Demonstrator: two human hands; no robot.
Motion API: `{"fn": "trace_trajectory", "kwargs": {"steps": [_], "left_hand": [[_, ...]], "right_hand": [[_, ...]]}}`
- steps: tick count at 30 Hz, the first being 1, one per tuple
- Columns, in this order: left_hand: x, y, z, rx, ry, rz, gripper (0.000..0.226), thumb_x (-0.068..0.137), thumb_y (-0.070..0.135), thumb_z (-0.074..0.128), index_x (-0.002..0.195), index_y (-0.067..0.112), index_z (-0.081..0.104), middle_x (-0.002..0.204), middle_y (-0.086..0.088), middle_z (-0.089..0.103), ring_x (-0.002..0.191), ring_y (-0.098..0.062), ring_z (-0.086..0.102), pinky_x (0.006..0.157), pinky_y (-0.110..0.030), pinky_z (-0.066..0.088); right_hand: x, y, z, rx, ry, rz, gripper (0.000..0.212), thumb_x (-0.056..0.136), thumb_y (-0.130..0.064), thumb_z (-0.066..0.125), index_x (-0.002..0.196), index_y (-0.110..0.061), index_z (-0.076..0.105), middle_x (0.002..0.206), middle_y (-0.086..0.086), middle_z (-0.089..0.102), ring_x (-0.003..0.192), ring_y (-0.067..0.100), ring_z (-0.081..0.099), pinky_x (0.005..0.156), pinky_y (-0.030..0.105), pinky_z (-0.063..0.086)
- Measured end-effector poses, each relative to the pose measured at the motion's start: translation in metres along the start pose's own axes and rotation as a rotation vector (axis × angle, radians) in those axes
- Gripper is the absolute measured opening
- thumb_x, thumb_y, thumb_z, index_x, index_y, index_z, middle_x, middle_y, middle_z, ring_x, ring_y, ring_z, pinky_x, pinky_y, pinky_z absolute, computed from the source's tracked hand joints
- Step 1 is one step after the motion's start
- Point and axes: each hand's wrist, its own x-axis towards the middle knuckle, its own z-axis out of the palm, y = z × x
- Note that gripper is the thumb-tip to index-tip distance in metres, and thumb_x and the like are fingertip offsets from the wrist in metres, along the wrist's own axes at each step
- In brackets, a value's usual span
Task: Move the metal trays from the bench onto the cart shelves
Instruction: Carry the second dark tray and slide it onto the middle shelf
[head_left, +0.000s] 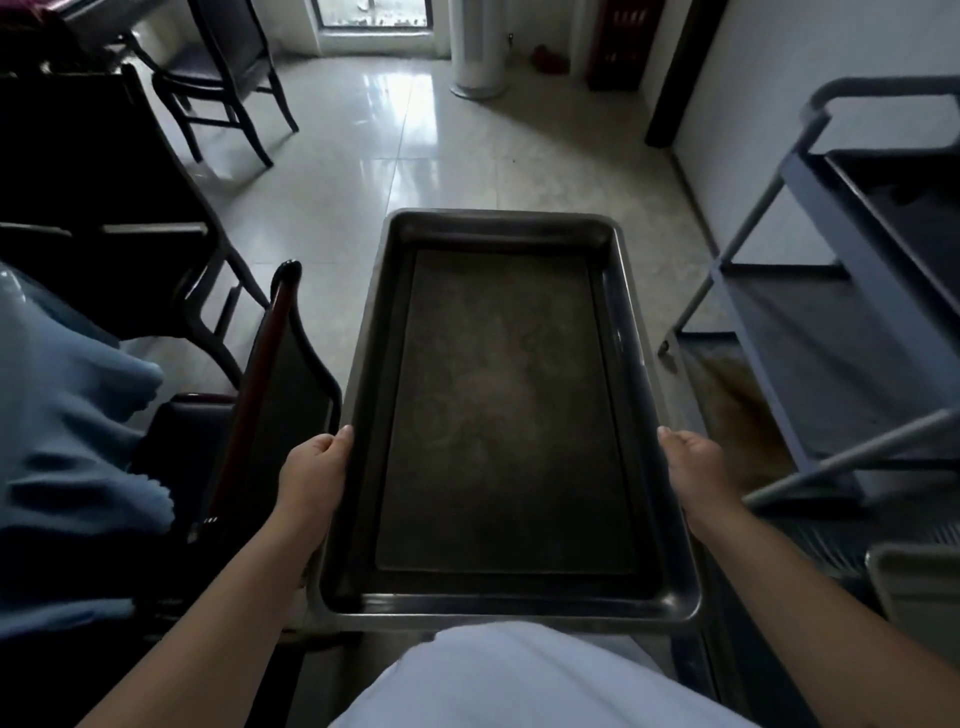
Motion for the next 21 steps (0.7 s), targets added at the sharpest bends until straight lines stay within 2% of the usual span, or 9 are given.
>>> {"fn": "trace_trajectory", "kwargs": {"steps": [4,6,8,11,14,18,21], "left_hand": [[0.041,0.029,0.027,0.017,0.033,0.006,0.051,0.1,0.039,0.056,0.073,-0.002,0.068,0.074,-0.026,0.067,0.066,-0.031,0.061,0.069,-0.054,0.054],[0.065,0.044,0.04,0.012,0.019,0.003,0.048,0.1,0.039,0.057,0.062,0.013,0.071,0.058,-0.005,0.066,0.059,-0.02,0.062,0.06,-0.042,0.05],[0.091,0.06,0.053,0.012,-0.016,0.003,0.045,0.1,0.039,0.057,0.061,0.023,0.074,0.054,0.003,0.067,0.054,-0.011,0.063,0.057,-0.033,0.047],[0.142,0.088,0.074,0.033,-0.063,0.016,0.042,0.1,0.041,0.057,0.071,0.016,0.076,0.066,-0.003,0.073,0.067,-0.019,0.069,0.064,-0.035,0.052],[0.2,0.114,0.097,0.086,-0.133,0.043,0.042,0.1,0.044,0.055,0.079,0.016,0.077,0.07,-0.003,0.075,0.071,-0.021,0.071,0.066,-0.035,0.055],[0.28,0.155,0.138,0.181,-0.233,0.112,0.047,0.099,0.044,0.056,0.068,0.013,0.073,0.052,0.004,0.067,0.059,-0.02,0.065,0.054,-0.031,0.045],[0.33,0.189,0.171,0.281,-0.316,0.161,0.05,0.099,0.045,0.055,0.063,0.013,0.066,0.044,0.007,0.059,0.049,-0.011,0.057,0.048,-0.029,0.037]], "right_hand": [[0.056,-0.023,-0.001,-0.015,-0.009,0.003,0.042,0.097,-0.038,0.051,0.073,-0.007,0.066,0.07,0.016,0.065,0.066,0.027,0.061,0.06,0.033,0.045],[0.08,-0.034,-0.002,-0.019,0.006,0.019,0.042,0.097,-0.039,0.051,0.07,-0.01,0.064,0.067,0.013,0.062,0.063,0.026,0.059,0.058,0.032,0.045],[0.103,-0.042,-0.002,-0.017,0.031,0.033,0.041,0.096,-0.04,0.051,0.071,-0.01,0.065,0.068,0.016,0.063,0.062,0.027,0.059,0.058,0.033,0.046],[0.136,-0.053,0.005,-0.003,0.074,0.08,0.043,0.094,-0.043,0.051,0.074,-0.009,0.066,0.07,0.019,0.064,0.063,0.028,0.061,0.059,0.034,0.047],[0.165,-0.059,0.017,0.035,0.144,0.133,0.047,0.093,-0.042,0.052,0.073,-0.001,0.061,0.062,0.012,0.055,0.058,0.026,0.054,0.057,0.034,0.043],[0.198,-0.067,0.032,0.071,0.299,0.211,0.042,0.094,-0.039,0.052,0.058,-0.018,0.047,0.046,-0.008,0.039,0.049,0.015,0.038,0.052,0.031,0.031],[0.212,-0.075,0.041,0.065,0.376,0.309,0.04,0.095,-0.038,0.05,0.061,-0.017,0.046,0.053,0.001,0.038,0.053,0.018,0.038,0.054,0.033,0.03]]}}
